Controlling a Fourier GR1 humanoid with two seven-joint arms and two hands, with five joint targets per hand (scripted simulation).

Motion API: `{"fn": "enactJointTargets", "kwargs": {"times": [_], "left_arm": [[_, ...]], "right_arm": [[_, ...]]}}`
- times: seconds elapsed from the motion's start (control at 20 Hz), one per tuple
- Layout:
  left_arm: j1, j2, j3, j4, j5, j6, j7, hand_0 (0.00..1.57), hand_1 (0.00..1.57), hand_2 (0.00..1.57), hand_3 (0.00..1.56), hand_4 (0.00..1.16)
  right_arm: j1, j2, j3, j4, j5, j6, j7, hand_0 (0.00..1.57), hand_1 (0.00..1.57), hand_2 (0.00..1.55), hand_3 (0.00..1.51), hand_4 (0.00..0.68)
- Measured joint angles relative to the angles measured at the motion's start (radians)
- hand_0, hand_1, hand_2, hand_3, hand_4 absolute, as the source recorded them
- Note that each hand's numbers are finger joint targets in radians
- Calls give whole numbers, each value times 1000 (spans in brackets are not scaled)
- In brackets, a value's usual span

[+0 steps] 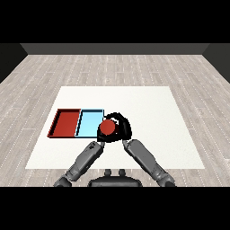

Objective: Pick the red can and put it in the red box

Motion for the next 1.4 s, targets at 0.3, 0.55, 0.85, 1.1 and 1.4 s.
{"fn": "enactJointTargets", "kwargs": {"times": [0.3, 0.55, 0.85, 1.1, 1.4], "left_arm": [[14, 1, 1, -7, -6, 5, -26, 1571, 1571, 1571, 1505, 1140], [3, -2, -9, -1, -3, 35, -38, 1571, 1571, 1571, 1497, 1136], [-12, 8, 12, -4, -25, 34, -16, 1571, 1571, 1571, 1476, 1132], [-3, 9, 21, -42, -54, 56, 7, 1571, 1571, 1568, 1453, 1132], [-4, 27, 57, -81, -86, 56, 42, 1571, 1571, 1568, 1472, 1126]], "right_arm": [[4, -2, -14, 16, 47, 24, 58, 0, 0, 0, 0, 0], [7, 0, -17, 4, 54, 12, 86, 0, 0, 0, 0, 0], [15, -3, -31, -11, 65, 10, 107, 0, 0, 0, 0, 0], [58, -9, -87, -64, 55, 69, 126, 0, 0, 0, 0, 0], [162, -55, -138, -199, 51, 126, 124, 0, 0, 0, 0, 0]]}}
